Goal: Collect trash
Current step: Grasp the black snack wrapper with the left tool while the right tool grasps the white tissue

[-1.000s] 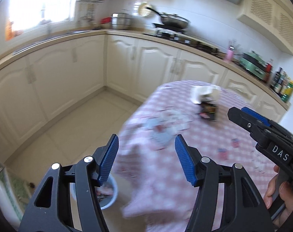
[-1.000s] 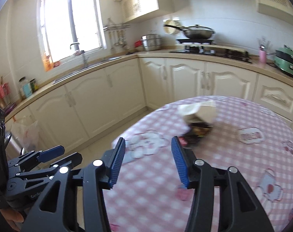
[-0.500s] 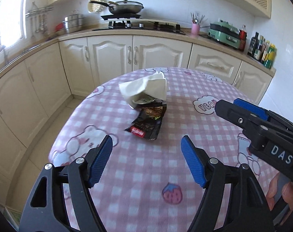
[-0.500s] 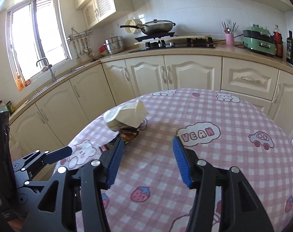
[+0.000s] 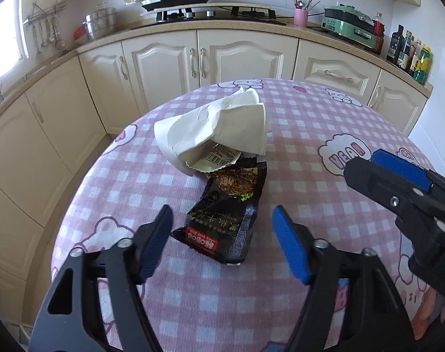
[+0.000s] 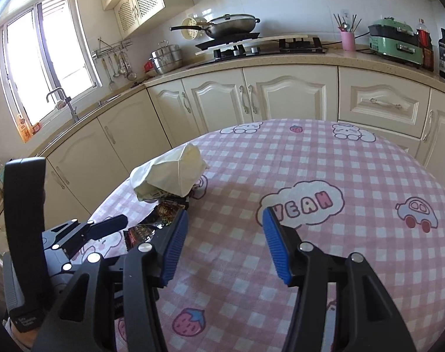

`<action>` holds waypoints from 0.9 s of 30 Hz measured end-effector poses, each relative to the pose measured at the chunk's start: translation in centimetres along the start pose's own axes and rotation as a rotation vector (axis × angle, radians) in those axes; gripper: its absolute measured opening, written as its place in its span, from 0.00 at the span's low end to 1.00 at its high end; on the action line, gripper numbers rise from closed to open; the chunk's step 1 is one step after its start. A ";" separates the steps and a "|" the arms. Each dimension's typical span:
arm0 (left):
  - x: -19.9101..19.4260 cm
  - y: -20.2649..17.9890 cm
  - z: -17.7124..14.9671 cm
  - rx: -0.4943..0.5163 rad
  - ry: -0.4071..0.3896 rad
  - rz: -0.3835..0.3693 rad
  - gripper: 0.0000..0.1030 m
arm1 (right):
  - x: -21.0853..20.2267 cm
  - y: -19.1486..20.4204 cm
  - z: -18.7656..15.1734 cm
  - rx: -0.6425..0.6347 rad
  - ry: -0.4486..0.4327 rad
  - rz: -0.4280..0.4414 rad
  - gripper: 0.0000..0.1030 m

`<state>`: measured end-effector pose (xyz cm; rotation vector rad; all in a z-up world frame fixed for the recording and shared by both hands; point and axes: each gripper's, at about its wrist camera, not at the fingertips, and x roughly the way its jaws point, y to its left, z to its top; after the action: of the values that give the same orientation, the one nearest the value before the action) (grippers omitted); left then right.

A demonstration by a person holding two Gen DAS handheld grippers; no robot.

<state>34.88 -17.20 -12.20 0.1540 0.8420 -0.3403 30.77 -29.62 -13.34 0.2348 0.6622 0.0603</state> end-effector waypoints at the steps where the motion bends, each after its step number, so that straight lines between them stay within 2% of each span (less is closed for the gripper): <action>1: 0.2 0.1 0.0 -0.006 0.008 -0.005 0.47 | 0.0 0.0 0.0 0.000 -0.002 0.001 0.51; 3: 0.2 0.3 0.0 -0.018 0.006 -0.028 0.40 | -0.2 0.0 0.0 0.002 -0.009 0.002 0.51; 4: 0.0 0.4 -0.1 -0.024 -0.001 -0.028 0.32 | -0.2 0.0 0.0 0.003 -0.012 0.001 0.51; 8: -0.8 0.8 -0.9 -0.032 -0.011 -0.056 0.25 | -0.2 0.1 0.0 0.008 -0.008 0.003 0.51; 10: -1.4 1.0 -1.5 -0.029 -0.020 -0.068 0.16 | -0.2 0.2 -0.1 0.013 -0.003 0.007 0.51; 20: -5.1 4.3 -4.1 -0.098 -0.086 -0.090 0.13 | 0.0 2.2 0.3 -0.022 0.007 0.018 0.51; 27: -6.6 8.0 -4.1 -0.195 -0.149 -0.013 0.13 | 1.4 4.3 1.3 -0.052 0.017 0.043 0.51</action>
<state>30.77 -7.09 -9.95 -0.0574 0.7244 -0.2764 32.79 -25.57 -12.15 0.1989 0.6716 0.1204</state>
